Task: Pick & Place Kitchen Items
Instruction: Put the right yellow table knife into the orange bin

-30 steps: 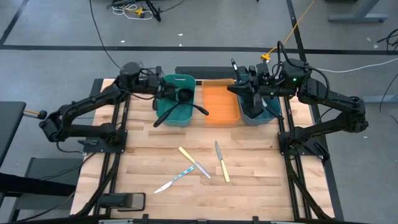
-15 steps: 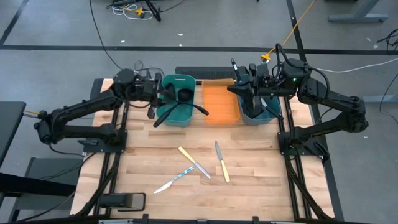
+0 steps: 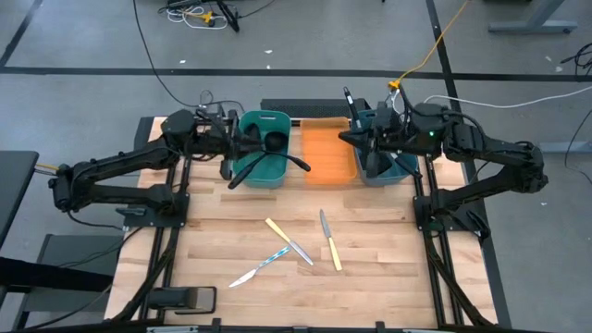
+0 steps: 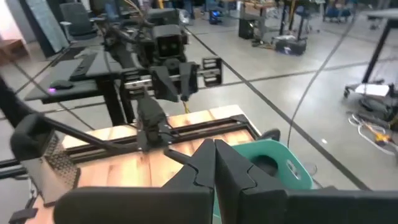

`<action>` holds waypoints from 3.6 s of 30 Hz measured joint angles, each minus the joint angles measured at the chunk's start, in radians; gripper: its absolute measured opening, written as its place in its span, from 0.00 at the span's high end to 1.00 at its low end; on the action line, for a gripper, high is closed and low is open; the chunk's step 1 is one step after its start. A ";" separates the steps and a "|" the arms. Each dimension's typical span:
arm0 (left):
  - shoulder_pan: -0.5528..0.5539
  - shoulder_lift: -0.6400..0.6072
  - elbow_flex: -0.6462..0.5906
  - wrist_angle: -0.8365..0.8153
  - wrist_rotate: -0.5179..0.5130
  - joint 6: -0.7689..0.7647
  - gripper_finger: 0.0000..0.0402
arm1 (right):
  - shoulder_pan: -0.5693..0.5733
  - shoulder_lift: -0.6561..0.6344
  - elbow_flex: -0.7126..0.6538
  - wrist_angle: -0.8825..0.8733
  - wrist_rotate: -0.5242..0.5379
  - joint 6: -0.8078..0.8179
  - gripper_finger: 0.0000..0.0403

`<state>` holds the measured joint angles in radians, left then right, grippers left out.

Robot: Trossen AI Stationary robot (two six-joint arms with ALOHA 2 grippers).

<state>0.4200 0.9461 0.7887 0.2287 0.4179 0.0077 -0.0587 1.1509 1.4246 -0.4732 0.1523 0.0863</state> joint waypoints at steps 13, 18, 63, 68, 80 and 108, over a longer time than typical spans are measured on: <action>-0.071 -0.040 0.000 0.004 -0.055 -0.023 0.97 | 0.228 0.017 0.000 -0.007 0.205 -0.025 0.99; -0.109 -0.040 0.000 0.008 -0.073 -0.019 0.99 | 0.288 0.057 0.000 -0.033 0.259 0.012 0.99; -0.239 -0.177 -0.002 -0.135 -0.250 -0.014 0.99 | 0.334 0.153 0.000 -0.083 0.303 0.112 0.98; -0.239 -0.177 -0.002 -0.135 -0.250 -0.011 0.99 | 0.334 0.153 0.000 -0.084 0.301 0.112 0.98; -0.239 -0.177 -0.002 -0.144 -0.249 -0.004 0.99 | 0.337 0.152 0.000 -0.185 0.132 -0.015 0.98; -0.239 -0.176 -0.001 -0.144 -0.249 -0.001 0.93 | 0.335 0.254 0.000 -0.379 -0.039 -0.181 0.97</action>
<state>0.1810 0.7700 0.7876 0.0851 0.1688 0.0071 0.2768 1.4047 1.4242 -0.8520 0.1135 -0.0952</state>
